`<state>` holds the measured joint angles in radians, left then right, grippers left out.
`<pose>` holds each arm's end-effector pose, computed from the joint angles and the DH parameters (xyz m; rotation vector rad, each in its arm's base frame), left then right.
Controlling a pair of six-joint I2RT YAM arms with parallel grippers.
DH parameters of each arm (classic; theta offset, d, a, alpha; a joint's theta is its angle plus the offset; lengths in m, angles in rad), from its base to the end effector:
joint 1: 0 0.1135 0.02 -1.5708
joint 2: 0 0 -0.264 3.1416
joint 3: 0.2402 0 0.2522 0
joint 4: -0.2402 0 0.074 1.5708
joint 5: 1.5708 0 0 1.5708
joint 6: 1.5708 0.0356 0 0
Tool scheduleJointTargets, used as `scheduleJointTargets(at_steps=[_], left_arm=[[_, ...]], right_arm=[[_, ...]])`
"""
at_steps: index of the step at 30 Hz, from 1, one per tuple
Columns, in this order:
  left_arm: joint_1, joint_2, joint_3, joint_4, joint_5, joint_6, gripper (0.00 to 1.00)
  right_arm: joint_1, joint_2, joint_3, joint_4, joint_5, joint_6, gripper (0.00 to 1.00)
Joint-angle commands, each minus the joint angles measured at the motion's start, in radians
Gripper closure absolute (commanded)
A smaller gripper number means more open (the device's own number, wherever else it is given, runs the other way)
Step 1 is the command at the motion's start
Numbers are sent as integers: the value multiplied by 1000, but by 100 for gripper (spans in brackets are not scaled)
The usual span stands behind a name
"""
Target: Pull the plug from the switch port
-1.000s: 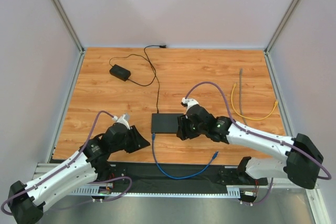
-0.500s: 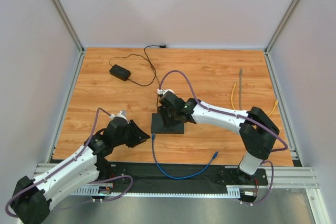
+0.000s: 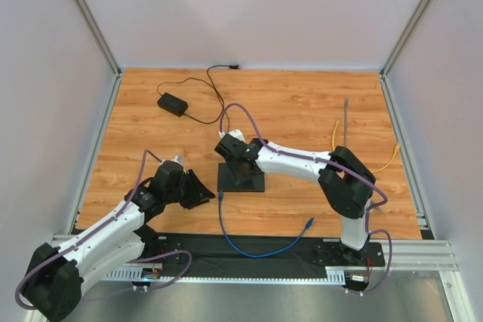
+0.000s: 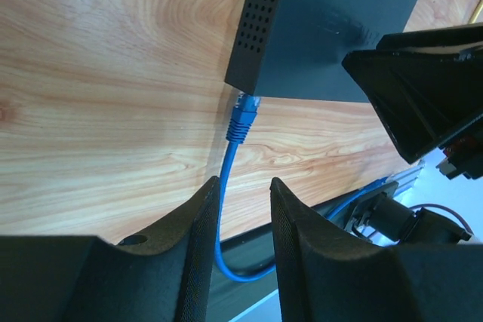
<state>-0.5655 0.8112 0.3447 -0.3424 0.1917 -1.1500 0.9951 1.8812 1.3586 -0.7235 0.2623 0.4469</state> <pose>0.1308 -0.0910 0.1695 -0.6578 2.5365 -0.9579 0.2132 0.3116 0.1919 -0.6814 2.6409 0.0246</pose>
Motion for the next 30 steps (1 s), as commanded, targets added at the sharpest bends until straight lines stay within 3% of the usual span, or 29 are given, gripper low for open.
scheduleJointTargets(at_steps=[1,20,30], left_arm=[[15,-7,-32,83,58,0,59],[42,118,-161,412,97,-105,61],[52,210,-214,556,83,-174,53]], right_arm=[[2,39,51,-13,38,-7,56],[-26,79,-101,90,-130,56,57],[-27,78,-118,102,-163,61,57]])
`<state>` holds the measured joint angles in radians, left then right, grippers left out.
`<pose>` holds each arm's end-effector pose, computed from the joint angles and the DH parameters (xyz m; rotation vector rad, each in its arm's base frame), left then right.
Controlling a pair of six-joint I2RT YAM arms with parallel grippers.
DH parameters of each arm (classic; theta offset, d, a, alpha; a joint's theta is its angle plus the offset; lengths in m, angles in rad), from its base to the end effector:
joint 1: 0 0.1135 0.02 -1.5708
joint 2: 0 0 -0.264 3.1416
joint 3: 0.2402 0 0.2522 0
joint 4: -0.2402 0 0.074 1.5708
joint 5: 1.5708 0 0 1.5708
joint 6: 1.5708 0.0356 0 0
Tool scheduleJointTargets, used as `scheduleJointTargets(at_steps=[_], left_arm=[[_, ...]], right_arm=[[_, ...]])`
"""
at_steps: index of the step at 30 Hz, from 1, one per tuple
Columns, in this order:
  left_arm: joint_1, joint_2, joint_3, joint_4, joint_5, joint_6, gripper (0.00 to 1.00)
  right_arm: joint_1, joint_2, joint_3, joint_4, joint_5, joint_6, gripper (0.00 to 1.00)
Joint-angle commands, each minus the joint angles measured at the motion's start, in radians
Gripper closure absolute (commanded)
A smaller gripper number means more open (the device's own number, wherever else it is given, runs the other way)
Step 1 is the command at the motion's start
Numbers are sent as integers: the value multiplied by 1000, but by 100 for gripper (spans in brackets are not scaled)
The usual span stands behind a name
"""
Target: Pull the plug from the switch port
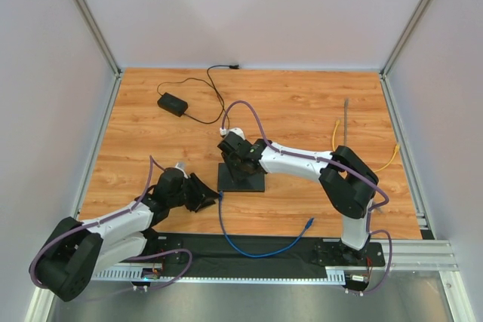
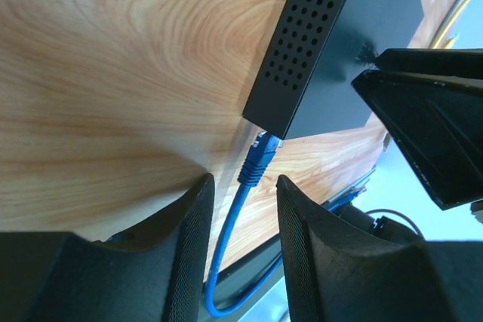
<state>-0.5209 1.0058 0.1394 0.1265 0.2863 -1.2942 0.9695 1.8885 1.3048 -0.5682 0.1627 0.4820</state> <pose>0.1363 -0.0898 0.1157 -0.8310 2.4816 -1.1396 0.2222 0.3137 0.1797 -0.6093 2.6450 0.2174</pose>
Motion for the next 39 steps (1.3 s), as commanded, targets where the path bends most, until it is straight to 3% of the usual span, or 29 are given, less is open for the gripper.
scheduleJointTargets(at_steps=[1,15,21,39], left_arm=[[9,17,-17,88,-19,-36,53],[10,28,-52,116,-61,-89,50],[9,62,-41,114,-73,-102,53],[9,174,-14,138,-81,-31,55]], right_arm=[[-2,72,-65,-52,-63,26,57],[-2,83,-67,-45,-74,29,57],[-2,83,-64,-48,-77,27,57],[-3,84,-59,-41,-98,21,57]])
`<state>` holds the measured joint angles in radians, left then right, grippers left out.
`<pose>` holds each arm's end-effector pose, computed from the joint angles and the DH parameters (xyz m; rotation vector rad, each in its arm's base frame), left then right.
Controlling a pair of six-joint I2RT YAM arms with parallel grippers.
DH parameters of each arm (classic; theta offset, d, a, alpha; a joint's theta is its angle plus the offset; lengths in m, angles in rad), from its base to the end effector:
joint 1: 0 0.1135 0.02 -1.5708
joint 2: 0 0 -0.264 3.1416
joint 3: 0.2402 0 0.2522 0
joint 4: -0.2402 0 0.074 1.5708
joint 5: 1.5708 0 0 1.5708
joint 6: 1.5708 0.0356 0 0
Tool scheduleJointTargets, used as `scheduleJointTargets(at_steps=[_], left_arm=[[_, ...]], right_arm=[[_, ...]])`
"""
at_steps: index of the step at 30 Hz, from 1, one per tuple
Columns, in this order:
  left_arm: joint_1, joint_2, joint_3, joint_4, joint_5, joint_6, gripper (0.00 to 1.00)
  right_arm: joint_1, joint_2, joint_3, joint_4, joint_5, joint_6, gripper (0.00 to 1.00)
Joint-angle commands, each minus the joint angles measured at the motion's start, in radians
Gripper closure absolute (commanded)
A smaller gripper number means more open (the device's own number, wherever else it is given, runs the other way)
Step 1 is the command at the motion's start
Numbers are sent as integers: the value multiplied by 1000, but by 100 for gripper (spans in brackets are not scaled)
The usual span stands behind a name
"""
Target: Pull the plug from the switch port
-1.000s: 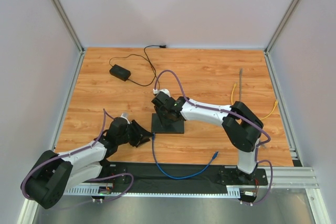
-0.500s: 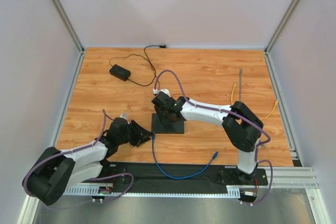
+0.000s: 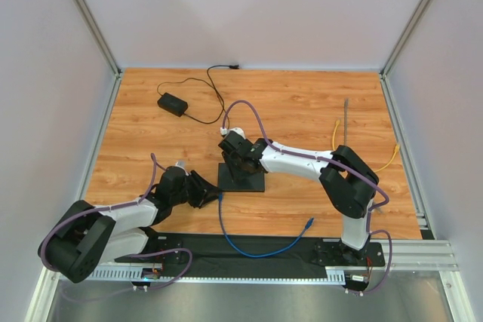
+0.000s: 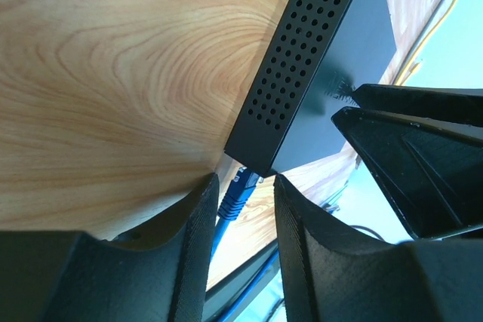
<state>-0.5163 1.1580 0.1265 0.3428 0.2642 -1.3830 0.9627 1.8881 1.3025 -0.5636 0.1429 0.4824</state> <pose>0.1476 -0.0945 0.1071 -0.9351 2.4060 -1.1882 0.2238 0.3126 0.1793 -0.6070 2.6543 0.2391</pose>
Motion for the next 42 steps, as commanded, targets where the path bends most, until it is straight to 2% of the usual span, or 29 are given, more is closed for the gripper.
scheduleJointTargets(at_steps=[1,15,26,33,42], left_arm=[[2,22,1,-79,-60,61,56],[4,66,7,-71,-82,90,64],[4,215,-4,13,-52,52,85],[4,235,-19,15,-57,52,97],[4,235,-33,18,-54,68,100]], right_arm=[[4,85,-57,-44,-80,19,57],[4,92,-55,-39,-89,21,57],[4,88,-57,-48,-83,18,57],[2,91,-58,-50,-82,19,57],[4,98,-63,-47,-82,19,58]])
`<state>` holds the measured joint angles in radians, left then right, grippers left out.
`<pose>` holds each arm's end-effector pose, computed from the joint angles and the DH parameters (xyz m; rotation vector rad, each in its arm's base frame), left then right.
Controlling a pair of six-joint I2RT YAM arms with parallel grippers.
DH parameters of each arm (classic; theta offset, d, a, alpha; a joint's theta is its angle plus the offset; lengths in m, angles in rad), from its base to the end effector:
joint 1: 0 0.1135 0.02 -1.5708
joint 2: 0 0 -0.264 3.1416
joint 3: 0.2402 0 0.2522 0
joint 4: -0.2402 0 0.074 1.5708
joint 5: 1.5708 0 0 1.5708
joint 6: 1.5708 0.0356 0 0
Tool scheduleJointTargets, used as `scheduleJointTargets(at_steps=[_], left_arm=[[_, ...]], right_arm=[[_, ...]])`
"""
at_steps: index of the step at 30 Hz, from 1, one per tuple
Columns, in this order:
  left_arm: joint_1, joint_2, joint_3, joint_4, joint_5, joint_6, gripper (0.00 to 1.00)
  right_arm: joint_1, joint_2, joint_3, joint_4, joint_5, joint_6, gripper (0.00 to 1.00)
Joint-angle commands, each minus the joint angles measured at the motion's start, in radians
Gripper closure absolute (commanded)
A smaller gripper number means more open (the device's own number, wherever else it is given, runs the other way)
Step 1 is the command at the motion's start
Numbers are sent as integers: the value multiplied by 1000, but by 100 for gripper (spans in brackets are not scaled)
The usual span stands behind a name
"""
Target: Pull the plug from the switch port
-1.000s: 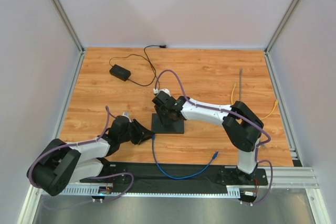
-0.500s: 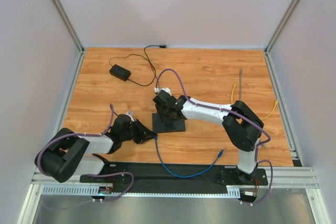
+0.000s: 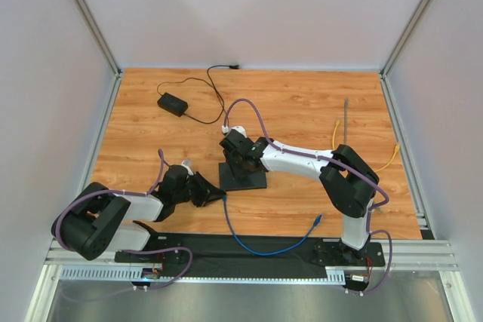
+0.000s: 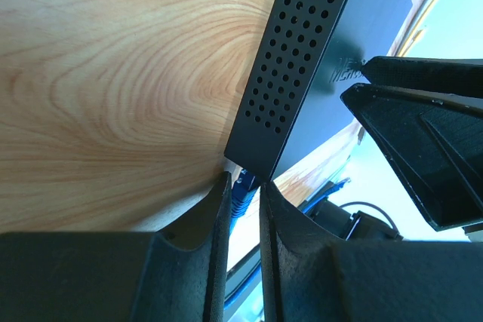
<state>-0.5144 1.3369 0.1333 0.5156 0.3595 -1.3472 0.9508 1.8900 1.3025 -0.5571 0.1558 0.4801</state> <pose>0.1555 -0.1023 0.0951 -0.8466 2.4657 -1.2663 0.2283 0.3102 0.1789 -0.5875 2.6466 0.2250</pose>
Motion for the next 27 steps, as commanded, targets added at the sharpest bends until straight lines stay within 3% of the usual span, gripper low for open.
scheduleJointTargets(at_steps=[1,13,27], left_arm=[[2,57,-41,-147,-148,37,100],[2,-14,-118,23,-97,100,100],[2,-301,-123,-212,-117,163,100]], right_arm=[[16,96,-63,-55,-93,20,58],[13,113,-55,-53,-101,22,57],[8,123,-43,-58,-104,22,58]])
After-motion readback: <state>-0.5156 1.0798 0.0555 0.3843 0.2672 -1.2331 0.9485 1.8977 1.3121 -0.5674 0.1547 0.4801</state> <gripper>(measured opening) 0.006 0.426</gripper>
